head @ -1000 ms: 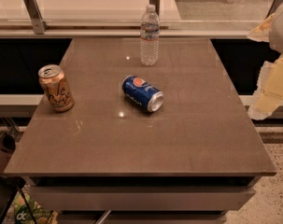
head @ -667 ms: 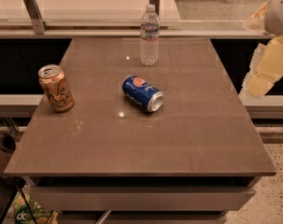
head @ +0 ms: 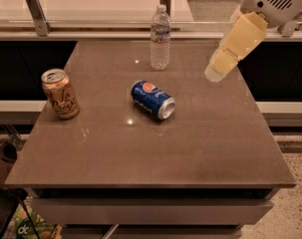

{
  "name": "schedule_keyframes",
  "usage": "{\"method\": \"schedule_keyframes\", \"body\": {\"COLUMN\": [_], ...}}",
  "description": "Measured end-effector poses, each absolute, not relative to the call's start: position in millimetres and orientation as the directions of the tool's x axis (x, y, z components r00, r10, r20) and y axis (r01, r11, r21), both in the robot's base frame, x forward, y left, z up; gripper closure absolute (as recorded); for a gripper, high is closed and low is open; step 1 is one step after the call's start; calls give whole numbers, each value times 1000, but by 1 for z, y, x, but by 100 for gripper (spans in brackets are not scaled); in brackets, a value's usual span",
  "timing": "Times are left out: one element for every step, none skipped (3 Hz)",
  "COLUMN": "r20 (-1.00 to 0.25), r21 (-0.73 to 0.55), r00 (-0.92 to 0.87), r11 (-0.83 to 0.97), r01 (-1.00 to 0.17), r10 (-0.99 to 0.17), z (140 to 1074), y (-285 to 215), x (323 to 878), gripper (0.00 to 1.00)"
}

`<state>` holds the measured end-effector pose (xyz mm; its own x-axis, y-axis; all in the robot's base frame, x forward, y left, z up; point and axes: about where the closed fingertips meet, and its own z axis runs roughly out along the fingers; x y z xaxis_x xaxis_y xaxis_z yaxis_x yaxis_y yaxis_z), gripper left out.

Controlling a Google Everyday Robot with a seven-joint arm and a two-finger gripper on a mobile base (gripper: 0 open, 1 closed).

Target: Place pepsi can upright

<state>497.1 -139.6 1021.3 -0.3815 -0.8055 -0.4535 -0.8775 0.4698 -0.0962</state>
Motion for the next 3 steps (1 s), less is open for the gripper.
{"method": "schedule_keyframes", "body": {"r20": [-428, -356, -290], "r21": [-51, -45, -71], "r00": [-478, -577, -656], "r11": [549, 630, 699], "r01": [-834, -775, -712], "r10": [-767, -735, -697], "z": [1006, 987, 967], "y": [-109, -86, -69], "x": [509, 518, 531], "gripper": [0, 0, 0]}}
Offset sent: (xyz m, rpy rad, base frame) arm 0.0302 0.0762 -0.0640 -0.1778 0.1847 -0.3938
